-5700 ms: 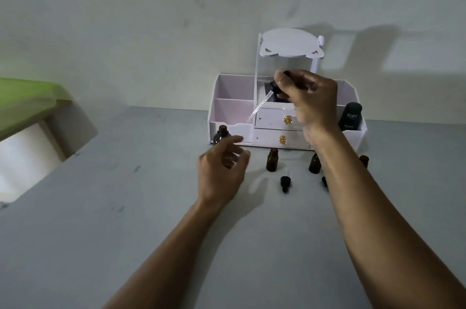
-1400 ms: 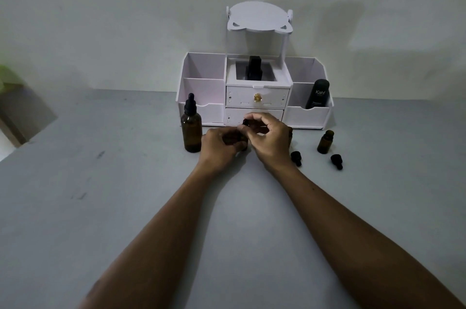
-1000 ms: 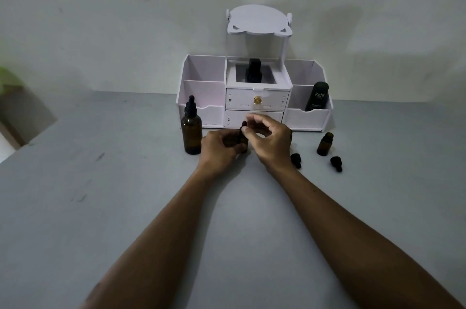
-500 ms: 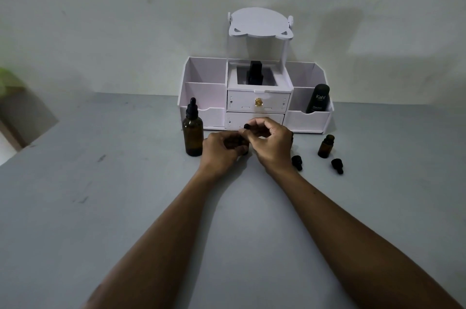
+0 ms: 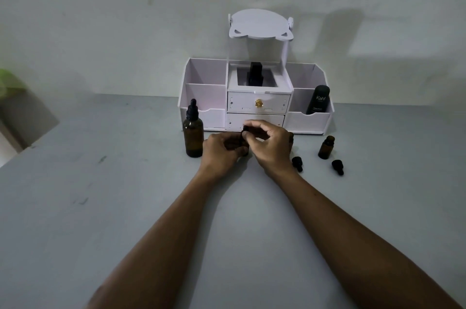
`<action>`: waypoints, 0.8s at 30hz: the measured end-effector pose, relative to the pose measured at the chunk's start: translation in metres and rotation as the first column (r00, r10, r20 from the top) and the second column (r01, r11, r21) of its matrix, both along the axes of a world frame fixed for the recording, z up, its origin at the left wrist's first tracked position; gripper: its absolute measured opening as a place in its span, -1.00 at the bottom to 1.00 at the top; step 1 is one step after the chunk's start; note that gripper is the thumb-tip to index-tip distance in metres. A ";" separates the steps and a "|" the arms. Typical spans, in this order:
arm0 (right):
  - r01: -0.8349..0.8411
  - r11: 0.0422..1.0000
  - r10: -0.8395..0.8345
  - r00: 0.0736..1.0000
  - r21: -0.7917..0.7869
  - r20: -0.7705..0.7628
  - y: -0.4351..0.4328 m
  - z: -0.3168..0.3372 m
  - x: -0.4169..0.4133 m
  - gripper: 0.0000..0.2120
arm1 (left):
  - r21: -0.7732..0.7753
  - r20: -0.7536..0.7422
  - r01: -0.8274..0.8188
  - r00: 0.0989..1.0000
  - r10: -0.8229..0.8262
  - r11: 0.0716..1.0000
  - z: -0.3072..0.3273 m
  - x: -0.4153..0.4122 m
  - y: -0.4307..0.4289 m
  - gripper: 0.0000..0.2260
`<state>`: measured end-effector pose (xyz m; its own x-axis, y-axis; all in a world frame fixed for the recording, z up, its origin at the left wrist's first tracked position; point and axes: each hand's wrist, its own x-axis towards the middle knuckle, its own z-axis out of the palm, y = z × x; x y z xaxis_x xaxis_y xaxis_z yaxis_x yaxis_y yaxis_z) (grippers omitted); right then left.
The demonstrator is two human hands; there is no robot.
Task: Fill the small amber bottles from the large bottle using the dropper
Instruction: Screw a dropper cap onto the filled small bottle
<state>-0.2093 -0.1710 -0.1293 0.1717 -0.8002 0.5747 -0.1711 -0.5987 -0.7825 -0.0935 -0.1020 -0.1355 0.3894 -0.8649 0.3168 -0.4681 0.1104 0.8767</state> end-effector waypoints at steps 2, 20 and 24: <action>0.017 1.000 -0.017 1.000 0.000 0.000 -0.002 0.000 0.001 -0.83 | 0.000 0.004 -0.007 1.000 0.007 1.000 0.001 0.000 0.000 -0.70; -0.008 0.997 0.010 1.000 -0.081 0.017 0.006 0.009 -0.002 -0.71 | 0.037 -0.024 -0.046 0.999 0.046 0.998 -0.002 0.000 0.010 -0.50; -0.002 0.978 0.017 0.997 -0.206 0.069 0.013 0.031 0.001 -0.73 | -0.035 0.024 -0.076 0.997 0.077 0.997 0.000 0.010 0.038 -0.60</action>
